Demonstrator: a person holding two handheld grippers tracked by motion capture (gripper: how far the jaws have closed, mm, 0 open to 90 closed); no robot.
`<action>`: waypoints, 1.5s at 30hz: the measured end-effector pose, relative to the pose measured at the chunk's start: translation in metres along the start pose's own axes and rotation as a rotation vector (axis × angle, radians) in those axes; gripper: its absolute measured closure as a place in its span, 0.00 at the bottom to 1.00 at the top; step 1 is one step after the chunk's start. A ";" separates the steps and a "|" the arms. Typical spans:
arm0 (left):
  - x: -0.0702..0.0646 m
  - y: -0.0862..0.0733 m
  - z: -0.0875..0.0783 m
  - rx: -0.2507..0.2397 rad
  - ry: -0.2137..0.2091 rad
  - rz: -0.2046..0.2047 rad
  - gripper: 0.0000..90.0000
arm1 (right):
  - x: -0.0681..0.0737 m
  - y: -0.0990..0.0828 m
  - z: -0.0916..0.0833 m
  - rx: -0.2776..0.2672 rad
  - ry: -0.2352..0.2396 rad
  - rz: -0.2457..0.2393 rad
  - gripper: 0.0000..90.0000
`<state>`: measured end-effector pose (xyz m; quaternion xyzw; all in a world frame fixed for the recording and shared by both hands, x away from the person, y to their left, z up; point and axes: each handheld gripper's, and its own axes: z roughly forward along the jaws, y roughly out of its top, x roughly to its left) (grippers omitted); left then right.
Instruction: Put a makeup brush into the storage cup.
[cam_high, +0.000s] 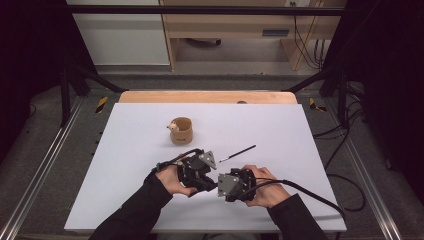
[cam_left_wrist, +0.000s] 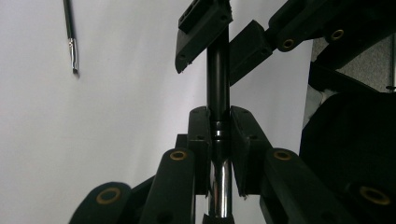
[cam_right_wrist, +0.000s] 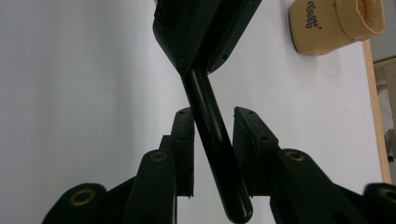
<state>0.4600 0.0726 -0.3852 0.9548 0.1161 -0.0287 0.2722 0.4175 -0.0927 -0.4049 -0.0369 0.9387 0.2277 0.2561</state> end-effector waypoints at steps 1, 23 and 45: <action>0.000 0.000 0.000 0.000 -0.001 0.000 0.87 | 0.000 0.000 -0.001 0.008 -0.001 -0.004 0.78; 0.002 -0.001 -0.005 -0.019 0.017 0.025 0.86 | -0.001 -0.001 -0.003 -0.004 0.010 0.001 0.82; 0.007 -0.009 -0.021 -0.090 0.102 0.012 0.65 | -0.003 -0.003 -0.002 -0.024 0.041 0.047 0.88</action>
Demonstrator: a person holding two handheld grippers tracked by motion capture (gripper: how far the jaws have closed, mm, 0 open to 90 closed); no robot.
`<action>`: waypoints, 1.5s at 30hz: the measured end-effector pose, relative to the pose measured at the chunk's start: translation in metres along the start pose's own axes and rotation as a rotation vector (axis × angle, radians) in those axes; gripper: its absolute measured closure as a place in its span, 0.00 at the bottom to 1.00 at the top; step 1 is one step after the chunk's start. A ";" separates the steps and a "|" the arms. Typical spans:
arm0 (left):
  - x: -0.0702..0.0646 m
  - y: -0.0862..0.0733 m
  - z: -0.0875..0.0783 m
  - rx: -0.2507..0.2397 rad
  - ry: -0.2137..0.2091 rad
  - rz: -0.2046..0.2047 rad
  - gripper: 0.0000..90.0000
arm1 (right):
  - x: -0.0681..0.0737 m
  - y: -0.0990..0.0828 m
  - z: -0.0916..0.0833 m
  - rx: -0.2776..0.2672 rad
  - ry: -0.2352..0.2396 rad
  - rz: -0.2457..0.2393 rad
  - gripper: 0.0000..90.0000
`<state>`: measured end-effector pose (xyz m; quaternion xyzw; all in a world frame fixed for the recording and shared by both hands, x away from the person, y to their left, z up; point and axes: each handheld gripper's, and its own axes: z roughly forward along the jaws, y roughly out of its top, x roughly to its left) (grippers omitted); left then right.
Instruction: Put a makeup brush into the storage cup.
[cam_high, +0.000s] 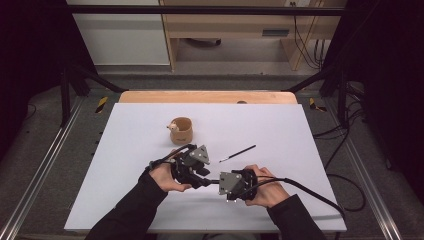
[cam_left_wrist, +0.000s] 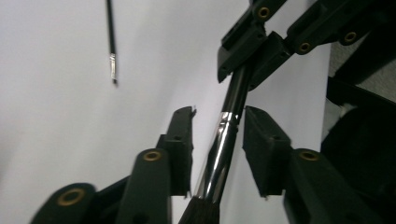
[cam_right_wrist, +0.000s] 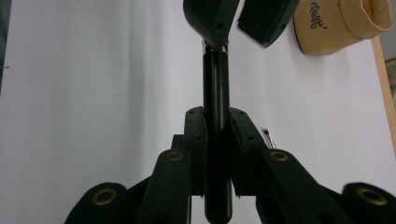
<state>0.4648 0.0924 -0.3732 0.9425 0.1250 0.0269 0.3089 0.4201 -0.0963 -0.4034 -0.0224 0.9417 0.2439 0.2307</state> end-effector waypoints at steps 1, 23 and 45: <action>0.001 -0.001 -0.002 -0.008 0.007 -0.005 0.63 | -0.001 0.000 0.000 0.006 0.003 0.007 0.88; 0.012 -0.036 -0.028 -0.205 0.134 -0.134 0.23 | -0.008 -0.019 -0.002 -0.019 -0.007 0.166 0.88; 0.001 -0.069 -0.024 -0.383 0.172 -0.264 0.19 | -0.001 -0.042 0.001 -0.076 -0.051 0.339 0.88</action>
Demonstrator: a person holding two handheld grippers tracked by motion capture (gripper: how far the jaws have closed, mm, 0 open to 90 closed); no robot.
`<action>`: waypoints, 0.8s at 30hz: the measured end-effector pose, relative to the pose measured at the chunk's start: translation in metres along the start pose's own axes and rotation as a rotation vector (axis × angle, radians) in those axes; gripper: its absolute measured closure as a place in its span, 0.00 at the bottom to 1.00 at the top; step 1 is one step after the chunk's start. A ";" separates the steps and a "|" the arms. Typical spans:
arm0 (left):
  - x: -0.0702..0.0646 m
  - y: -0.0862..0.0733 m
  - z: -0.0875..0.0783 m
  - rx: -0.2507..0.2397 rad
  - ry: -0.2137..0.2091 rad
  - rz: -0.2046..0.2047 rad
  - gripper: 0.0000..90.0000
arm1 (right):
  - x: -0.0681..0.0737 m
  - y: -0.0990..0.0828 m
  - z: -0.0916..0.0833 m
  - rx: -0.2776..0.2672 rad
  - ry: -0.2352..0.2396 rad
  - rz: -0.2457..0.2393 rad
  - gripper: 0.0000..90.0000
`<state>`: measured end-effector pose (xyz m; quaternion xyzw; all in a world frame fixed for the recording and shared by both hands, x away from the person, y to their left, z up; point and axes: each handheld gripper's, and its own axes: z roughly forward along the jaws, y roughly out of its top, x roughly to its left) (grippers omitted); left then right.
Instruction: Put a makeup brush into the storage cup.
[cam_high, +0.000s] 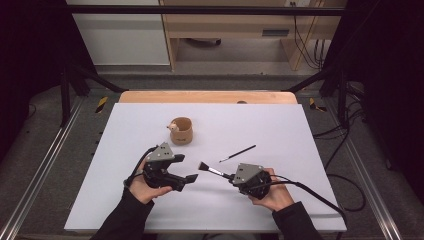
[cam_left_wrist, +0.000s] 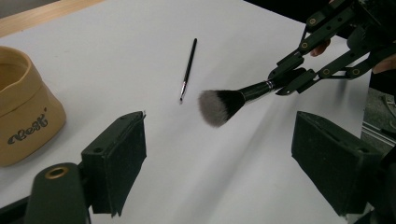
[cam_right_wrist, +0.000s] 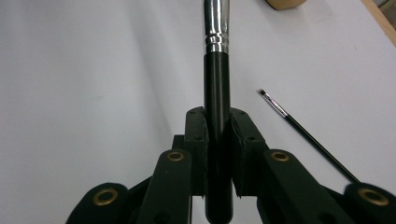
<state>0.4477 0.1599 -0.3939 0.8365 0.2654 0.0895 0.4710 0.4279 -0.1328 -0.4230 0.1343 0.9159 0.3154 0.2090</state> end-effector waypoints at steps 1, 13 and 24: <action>0.000 -0.001 0.000 -0.006 0.008 0.000 0.18 | 0.000 0.000 0.000 -0.005 0.001 0.007 0.88; -0.003 -0.017 -0.001 -0.078 0.052 -0.052 0.17 | -0.002 -0.005 -0.005 -0.043 -0.024 0.092 0.88; -0.006 -0.024 0.002 -0.131 0.063 -0.099 0.17 | -0.001 -0.004 -0.007 -0.119 -0.018 0.152 0.88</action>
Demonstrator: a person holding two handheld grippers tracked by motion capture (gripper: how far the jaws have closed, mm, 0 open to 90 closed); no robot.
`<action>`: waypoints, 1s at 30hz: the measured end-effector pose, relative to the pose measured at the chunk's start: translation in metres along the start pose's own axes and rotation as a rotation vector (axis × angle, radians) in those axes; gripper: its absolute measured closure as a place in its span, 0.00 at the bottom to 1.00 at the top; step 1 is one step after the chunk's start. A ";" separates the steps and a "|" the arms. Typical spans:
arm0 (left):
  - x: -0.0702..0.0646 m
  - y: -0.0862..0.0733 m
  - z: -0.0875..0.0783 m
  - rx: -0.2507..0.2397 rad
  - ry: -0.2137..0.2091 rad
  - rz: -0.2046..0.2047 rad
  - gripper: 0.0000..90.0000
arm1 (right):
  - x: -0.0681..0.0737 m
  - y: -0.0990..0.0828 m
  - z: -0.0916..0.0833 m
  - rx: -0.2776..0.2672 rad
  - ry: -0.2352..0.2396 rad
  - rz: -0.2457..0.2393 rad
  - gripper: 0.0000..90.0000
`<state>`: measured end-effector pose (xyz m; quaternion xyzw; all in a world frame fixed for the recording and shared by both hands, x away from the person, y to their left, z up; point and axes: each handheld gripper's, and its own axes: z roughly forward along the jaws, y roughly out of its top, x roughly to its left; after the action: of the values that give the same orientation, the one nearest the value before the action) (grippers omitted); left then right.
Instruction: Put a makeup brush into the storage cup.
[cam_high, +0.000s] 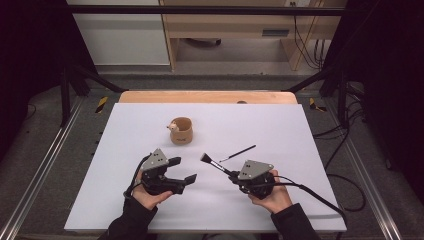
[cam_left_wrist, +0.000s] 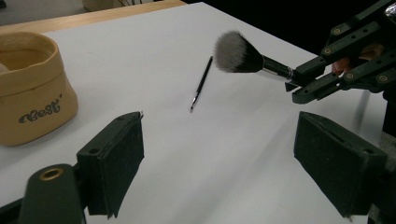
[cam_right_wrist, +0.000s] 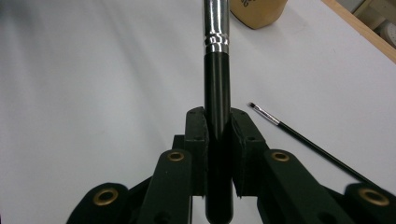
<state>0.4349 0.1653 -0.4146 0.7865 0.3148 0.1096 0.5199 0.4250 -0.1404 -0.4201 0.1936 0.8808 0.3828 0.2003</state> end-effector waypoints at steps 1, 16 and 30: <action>-0.001 0.000 0.000 -0.005 0.006 0.002 0.17 | 0.000 0.000 0.000 -0.004 0.003 0.005 0.88; -0.005 0.003 0.003 -0.075 -0.020 -0.035 0.17 | 0.003 0.000 0.006 -0.039 0.017 0.058 0.88; -0.013 0.008 0.011 -0.129 -0.052 -0.076 0.18 | 0.003 0.003 0.002 -0.105 0.016 0.100 0.88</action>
<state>0.4333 0.1472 -0.4101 0.7413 0.3233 0.0894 0.5814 0.4234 -0.1360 -0.4196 0.2235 0.8502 0.4398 0.1838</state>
